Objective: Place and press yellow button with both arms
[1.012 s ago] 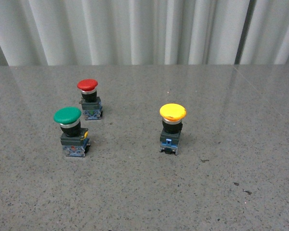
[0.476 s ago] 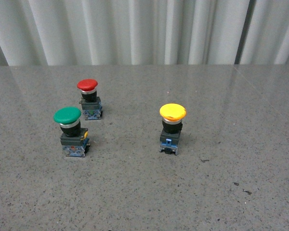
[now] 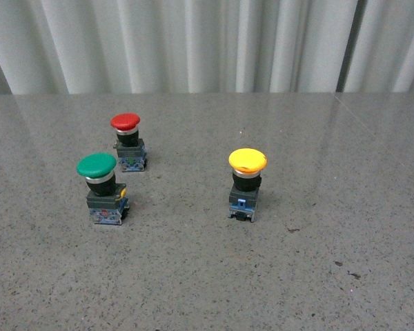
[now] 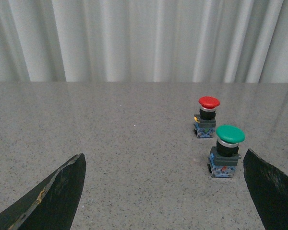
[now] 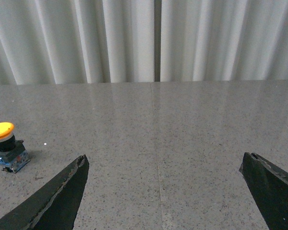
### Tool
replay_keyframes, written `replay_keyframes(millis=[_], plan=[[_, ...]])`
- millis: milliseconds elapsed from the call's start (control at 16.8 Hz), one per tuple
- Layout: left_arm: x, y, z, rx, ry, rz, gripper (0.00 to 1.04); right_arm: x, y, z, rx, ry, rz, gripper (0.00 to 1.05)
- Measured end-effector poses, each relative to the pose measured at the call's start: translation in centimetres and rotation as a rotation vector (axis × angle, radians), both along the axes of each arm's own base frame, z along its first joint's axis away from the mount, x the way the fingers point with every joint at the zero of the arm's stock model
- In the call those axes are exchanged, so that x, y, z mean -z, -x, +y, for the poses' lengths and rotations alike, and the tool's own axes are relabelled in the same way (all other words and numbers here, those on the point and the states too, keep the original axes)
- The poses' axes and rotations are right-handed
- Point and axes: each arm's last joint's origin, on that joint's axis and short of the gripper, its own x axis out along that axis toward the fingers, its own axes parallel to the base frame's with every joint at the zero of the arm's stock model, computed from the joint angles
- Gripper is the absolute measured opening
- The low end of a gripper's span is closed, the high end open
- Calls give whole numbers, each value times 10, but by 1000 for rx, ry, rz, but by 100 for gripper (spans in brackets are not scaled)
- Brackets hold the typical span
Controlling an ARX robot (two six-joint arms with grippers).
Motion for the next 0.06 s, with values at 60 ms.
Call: replay_keyframes(millis=[60], plan=[[0,0,0,0,0,0,98,0,0,0,0,0,0,98]])
